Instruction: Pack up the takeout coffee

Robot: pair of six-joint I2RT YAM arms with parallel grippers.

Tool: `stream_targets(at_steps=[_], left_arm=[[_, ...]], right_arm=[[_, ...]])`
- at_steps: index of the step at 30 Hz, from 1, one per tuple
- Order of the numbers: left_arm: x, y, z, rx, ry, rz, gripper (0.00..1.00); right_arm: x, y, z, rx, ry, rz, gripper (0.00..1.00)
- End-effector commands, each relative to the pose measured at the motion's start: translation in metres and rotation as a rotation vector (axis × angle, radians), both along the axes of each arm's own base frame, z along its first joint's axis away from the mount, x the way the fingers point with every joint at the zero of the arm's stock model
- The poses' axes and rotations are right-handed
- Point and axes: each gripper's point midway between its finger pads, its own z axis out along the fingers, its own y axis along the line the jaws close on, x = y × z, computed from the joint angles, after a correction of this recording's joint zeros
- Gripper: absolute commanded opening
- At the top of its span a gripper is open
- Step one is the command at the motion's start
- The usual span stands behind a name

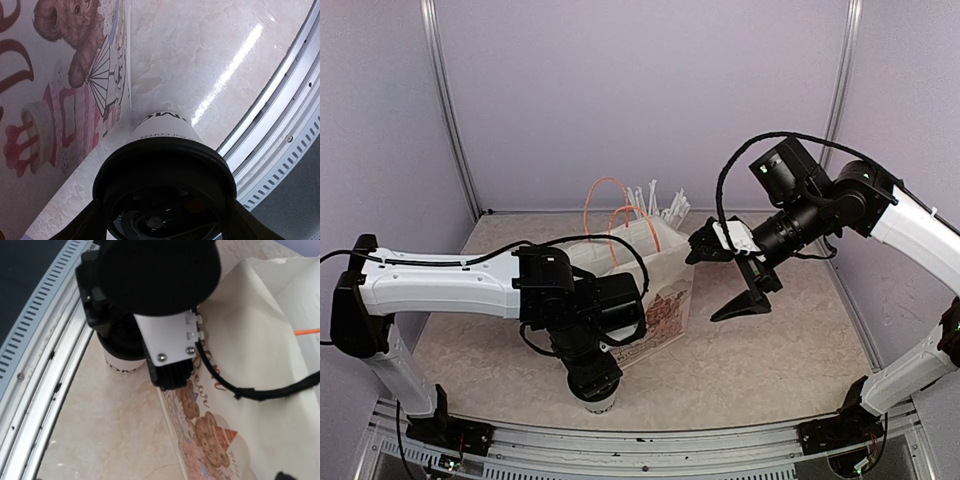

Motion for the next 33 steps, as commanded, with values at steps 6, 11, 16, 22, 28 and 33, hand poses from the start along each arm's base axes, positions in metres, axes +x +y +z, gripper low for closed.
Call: stream_targets(at_steps=[6,11,16,22,28,33], left_arm=[[-0.011,-0.007,0.027,-0.053,0.006,-0.012,0.68],[-0.032,-0.02,0.068,-0.149,0.015,-0.063,0.68],[-0.045,-0.025,0.111,-0.267,-0.006,-0.073,0.68],[-0.065,-0.034,0.16,-0.423,-0.023,-0.108,0.67],[-0.081,-0.033,0.218,-0.596,-0.062,-0.118,0.67],[-0.074,-0.019,0.247,-0.68,-0.124,-0.089,0.67]], right_arm=[[0.005,-0.002,0.039,0.063,-0.06,-0.021,0.99],[0.035,-0.003,0.085,0.146,-0.133,-0.103,0.99],[0.096,0.014,0.103,0.193,-0.193,-0.26,0.99],[0.131,0.051,0.075,0.158,-0.142,-0.219,0.99],[0.146,0.083,0.053,0.159,-0.067,-0.156,0.99],[0.127,0.086,0.064,0.199,-0.023,-0.064,0.99]])
